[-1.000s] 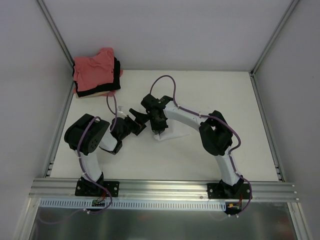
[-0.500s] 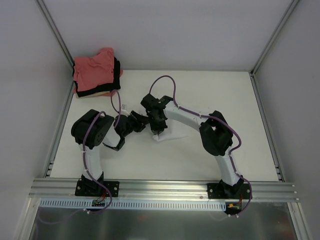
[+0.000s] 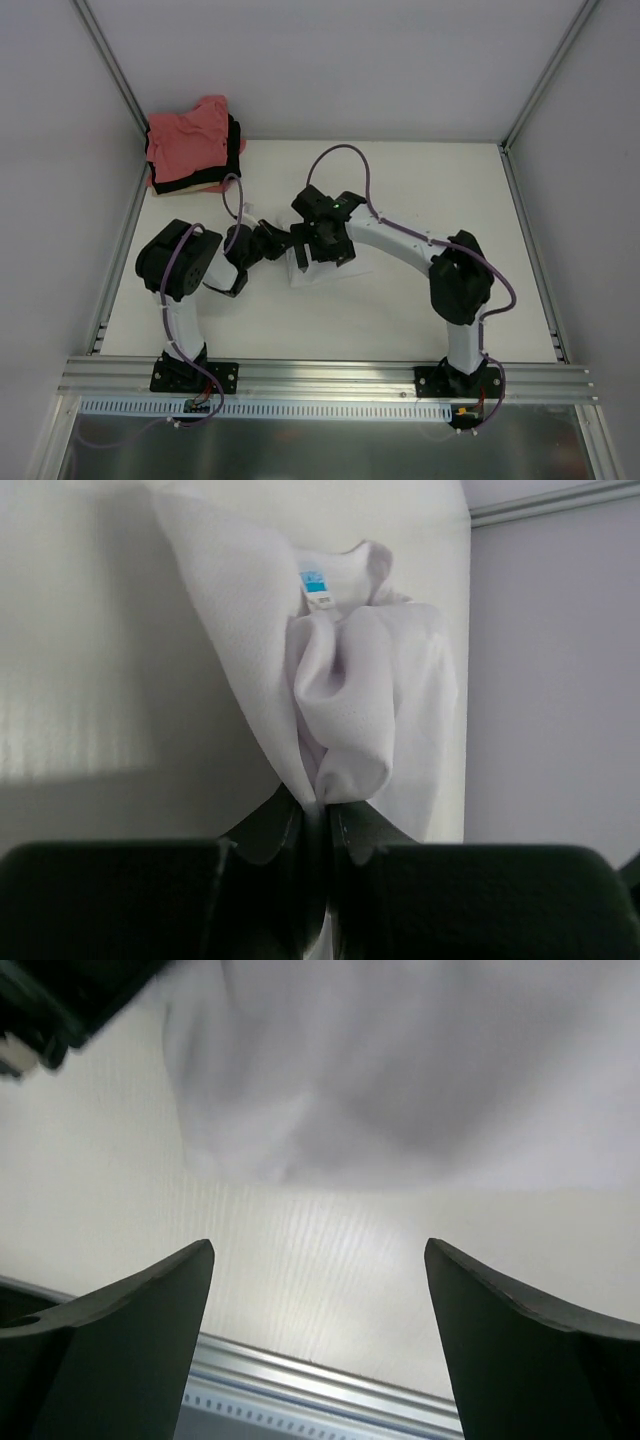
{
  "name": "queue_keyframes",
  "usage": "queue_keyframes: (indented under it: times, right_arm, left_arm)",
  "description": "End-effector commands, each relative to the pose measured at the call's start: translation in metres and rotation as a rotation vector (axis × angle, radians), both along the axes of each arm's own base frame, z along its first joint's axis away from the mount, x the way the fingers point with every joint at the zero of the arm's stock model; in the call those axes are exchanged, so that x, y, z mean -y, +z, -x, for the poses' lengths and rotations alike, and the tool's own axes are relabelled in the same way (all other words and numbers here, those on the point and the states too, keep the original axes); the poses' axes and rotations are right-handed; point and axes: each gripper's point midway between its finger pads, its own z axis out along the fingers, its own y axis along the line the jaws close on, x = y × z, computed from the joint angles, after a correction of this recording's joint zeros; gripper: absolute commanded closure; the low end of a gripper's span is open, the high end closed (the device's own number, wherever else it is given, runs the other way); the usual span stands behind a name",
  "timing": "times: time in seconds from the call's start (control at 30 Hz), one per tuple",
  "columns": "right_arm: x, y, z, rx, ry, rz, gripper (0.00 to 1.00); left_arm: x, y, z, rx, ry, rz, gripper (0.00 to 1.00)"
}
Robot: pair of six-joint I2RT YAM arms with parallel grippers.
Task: Fold and stack the t-shirts
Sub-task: Put the neatly folded tshirt into the corner of the board with the left arm
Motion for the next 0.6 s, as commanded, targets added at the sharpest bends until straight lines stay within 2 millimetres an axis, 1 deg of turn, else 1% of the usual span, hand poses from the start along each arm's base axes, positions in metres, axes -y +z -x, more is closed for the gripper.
queue_keyframes:
  times: [0.0, 0.03, 0.07, 0.1, 0.13, 0.17, 0.2, 0.23, 0.27, 0.3, 0.33, 0.37, 0.4, 0.43, 0.47, 0.5, 0.53, 0.57]
  right_arm:
    - [0.031, 0.063, 0.003, 0.143, -0.030, -0.023, 0.09]
    - [0.043, 0.069, 0.001, 0.171, -0.048, -0.005, 0.09]
    - [0.058, 0.080, 0.006, 0.188, -0.060, -0.004, 0.09]
    - [0.067, 0.084, 0.008, 0.203, -0.067, 0.001, 0.09]
    - [0.079, 0.088, 0.006, 0.223, -0.085, 0.012, 0.09]
    - [0.089, 0.100, 0.009, 0.249, -0.097, -0.008, 0.09]
    - [0.100, 0.096, 0.012, 0.244, -0.109, 0.004, 0.09]
    - [0.106, 0.098, 0.014, 0.251, -0.113, -0.001, 0.09]
    - [0.115, 0.103, 0.019, 0.266, -0.120, -0.015, 0.09]
    - [0.122, 0.105, 0.020, 0.275, -0.133, -0.022, 0.09]
    - [0.126, 0.108, 0.022, 0.283, -0.134, -0.032, 0.09]
    - [0.131, 0.118, 0.025, 0.311, -0.140, -0.064, 0.09]
    - [0.139, 0.116, 0.027, 0.309, -0.153, -0.062, 0.09]
    - [0.144, 0.119, 0.028, 0.321, -0.159, -0.075, 0.09]
    - [0.148, 0.129, 0.031, 0.348, -0.170, -0.114, 0.09]
    - [0.155, 0.124, 0.034, 0.338, -0.179, -0.125, 0.09]
    - [0.157, 0.125, 0.035, 0.342, -0.184, -0.143, 0.09]
    - [0.162, 0.131, 0.034, 0.366, -0.200, -0.179, 0.09]
  left_arm:
    - [-0.001, 0.046, -0.019, 0.175, -0.038, -0.044, 1.00]
    - [-0.002, 0.052, -0.021, 0.199, -0.051, -0.081, 1.00]
    - [-0.003, 0.059, -0.029, 0.213, -0.053, -0.103, 1.00]
    - [-0.005, 0.048, -0.027, 0.159, -0.066, -0.150, 1.00]
    - [-0.005, 0.066, -0.038, 0.214, -0.076, -0.197, 1.00]
    - [-0.008, 0.069, -0.042, 0.215, -0.081, -0.231, 1.00]
    - [-0.013, 0.059, -0.041, 0.172, -0.111, -0.313, 1.00]
    - [-0.011, 0.077, -0.057, 0.207, -0.115, -0.347, 1.00]
    - [-0.013, 0.078, -0.062, 0.201, -0.125, -0.385, 1.00]
    - [-0.019, 0.057, -0.060, 0.126, -0.170, -0.464, 1.00]
    - [-0.017, 0.076, -0.079, 0.155, -0.172, -0.481, 1.00]
    - [-0.023, 0.074, -0.086, 0.133, -0.175, -0.500, 1.00]
    - [-0.028, 0.051, -0.085, 0.056, -0.203, -0.530, 1.00]
    - [-0.026, 0.064, -0.100, 0.074, -0.210, -0.522, 1.00]
    - [-0.032, 0.058, -0.106, 0.051, -0.216, -0.536, 1.00]
    - [-0.033, 0.047, -0.115, 0.003, -0.234, -0.550, 1.00]
    - [-0.033, 0.042, -0.119, -0.012, -0.245, -0.562, 1.00]
    - [-0.037, 0.023, -0.123, -0.049, -0.252, -0.595, 1.00]
